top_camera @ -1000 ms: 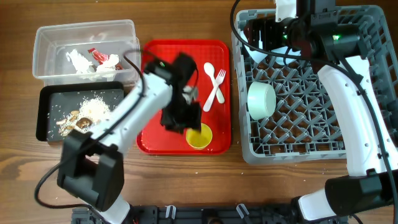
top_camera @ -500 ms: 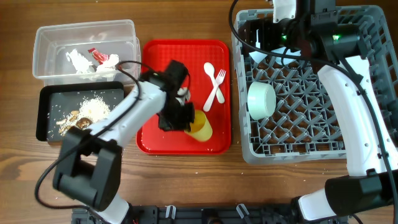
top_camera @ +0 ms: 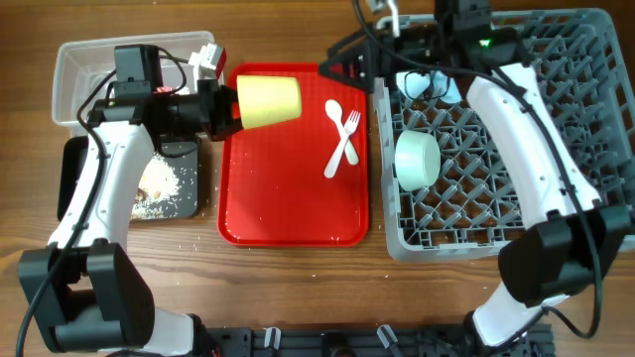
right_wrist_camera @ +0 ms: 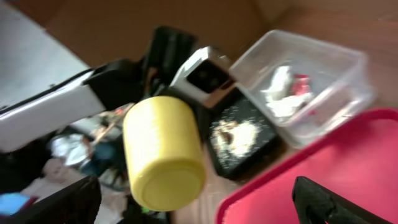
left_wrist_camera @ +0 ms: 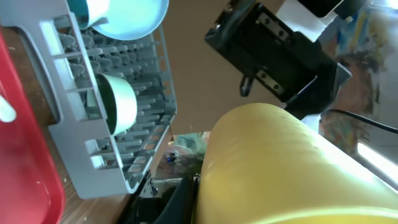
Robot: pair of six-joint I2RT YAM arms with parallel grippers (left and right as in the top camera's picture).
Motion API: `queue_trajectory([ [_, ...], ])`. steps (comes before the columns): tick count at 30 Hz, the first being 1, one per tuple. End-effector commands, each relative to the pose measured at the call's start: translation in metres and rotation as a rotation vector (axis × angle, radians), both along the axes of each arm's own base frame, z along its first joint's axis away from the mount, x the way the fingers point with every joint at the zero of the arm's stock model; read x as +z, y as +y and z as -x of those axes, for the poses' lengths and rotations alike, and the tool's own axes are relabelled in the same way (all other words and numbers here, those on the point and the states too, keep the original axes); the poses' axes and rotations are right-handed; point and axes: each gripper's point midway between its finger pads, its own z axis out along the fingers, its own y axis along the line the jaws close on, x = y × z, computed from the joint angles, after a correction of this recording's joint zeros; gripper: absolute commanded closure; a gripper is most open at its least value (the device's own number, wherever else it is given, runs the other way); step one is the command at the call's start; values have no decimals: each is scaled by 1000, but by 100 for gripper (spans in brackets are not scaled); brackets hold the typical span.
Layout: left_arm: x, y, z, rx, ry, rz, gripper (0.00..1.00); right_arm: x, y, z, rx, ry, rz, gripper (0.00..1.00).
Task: Sort waste into correct bins and load items into the dishwasher rack
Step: 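Hand the yellow cup from left gripper to right gripper, then place the yellow cup in the rack with the right gripper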
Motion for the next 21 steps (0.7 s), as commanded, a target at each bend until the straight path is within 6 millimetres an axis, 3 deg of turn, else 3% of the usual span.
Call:
queue_trajectory([
  [1,14,-1,6,-26,-49,39,96,-12,29,18,133,42,-46,2],
  [6,14,-1,6,-26,-50,38,96,-35,70,40,194,61,16,21],
  [9,13,-1,5,-24,-54,35,96,-34,73,43,204,60,16,33],
  [12,13,-1,5,-24,-54,35,87,-34,74,43,204,55,14,43],
  [14,13,-1,5,-24,-53,35,70,-32,70,37,191,38,7,50],
  [16,13,-1,5,-21,-52,31,51,-38,55,15,100,61,44,51],
  [18,9,0,3,-8,-50,8,43,-52,27,-16,-58,115,121,51],
  [19,6,0,1,3,-49,-10,42,-64,7,-34,-169,157,184,51],
  [20,-3,2,-5,34,-46,-64,39,-78,-28,-53,-327,213,281,51],
  [21,-13,5,-10,67,-41,-121,37,-82,-47,-56,-395,230,329,51],
])
